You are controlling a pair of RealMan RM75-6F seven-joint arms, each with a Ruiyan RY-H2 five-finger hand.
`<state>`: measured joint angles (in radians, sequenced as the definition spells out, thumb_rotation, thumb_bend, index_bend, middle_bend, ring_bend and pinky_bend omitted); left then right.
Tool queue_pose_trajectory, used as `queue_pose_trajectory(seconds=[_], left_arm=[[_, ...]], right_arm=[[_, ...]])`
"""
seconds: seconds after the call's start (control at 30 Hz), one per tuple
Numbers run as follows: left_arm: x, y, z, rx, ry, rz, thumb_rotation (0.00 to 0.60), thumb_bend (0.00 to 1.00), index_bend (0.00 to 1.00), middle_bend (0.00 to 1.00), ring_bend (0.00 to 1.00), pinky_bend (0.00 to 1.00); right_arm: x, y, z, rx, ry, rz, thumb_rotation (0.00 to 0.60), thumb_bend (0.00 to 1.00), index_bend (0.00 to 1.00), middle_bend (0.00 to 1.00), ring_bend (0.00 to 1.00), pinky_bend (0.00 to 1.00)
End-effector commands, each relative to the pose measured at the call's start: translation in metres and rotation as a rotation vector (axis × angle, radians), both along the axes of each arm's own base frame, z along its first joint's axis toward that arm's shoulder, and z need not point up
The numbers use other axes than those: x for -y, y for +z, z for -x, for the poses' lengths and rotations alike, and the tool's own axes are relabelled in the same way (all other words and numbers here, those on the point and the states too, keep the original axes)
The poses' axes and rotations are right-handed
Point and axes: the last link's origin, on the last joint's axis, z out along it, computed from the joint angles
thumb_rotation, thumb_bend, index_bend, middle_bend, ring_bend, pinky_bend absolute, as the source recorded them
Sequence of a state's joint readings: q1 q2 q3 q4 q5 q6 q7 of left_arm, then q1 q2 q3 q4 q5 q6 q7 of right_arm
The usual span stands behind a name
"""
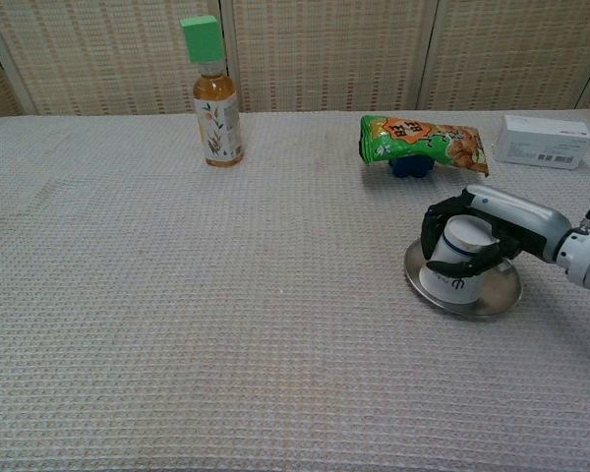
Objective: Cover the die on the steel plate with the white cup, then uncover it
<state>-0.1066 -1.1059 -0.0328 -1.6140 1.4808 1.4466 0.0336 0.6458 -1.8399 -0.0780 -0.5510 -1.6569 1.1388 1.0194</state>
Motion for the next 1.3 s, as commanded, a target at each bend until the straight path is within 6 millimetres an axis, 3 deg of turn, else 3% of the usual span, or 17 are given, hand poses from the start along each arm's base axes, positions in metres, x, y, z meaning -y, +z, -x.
queue_pose_trajectory(seconds=[0.03,0.37,0.73,1.07,1.3], left_arm=[[0.0,0.0,0.0,0.0,0.001,0.0,0.6,0.4,0.24,0.28,0.32,0.4],[0.0,-0.001,0.0,-0.003,0.001,0.002,0.6,0.4,0.24,0.28,0.32,0.4],[0.0,0.0,0.0,0.0,0.0,-0.003,0.6,0.4,0.24,0.28,0.32,0.4],[0.0,0.001,0.0,0.0,0.001,-0.002,0.6,0.4,0.24,0.28,0.32,0.4],[0.0,0.0,0.0,0.0,0.003,0.002,0.6,0.4,0.24,0.28,0.32,0.4]], right_arm=[[0.01,0.008,0.006,-0.077,0.006,0.106,0.6,0.22,0.57,0.52,0.42,0.68],[0.018,0.011,0.011,-0.106,-0.009,0.153,0.6,0.22,0.57,0.52,0.42,0.68],[0.003,-0.004,0.0,0.077,-0.055,-0.055,0.6,0.22,0.57,0.52,0.42,0.68],[0.028,0.0,-0.008,-0.094,0.017,0.118,0.6,0.22,0.57,0.52,0.42,0.68],[0.021,0.008,0.001,-0.122,0.039,0.153,0.6,0.22,0.57,0.52,0.42,0.68]])
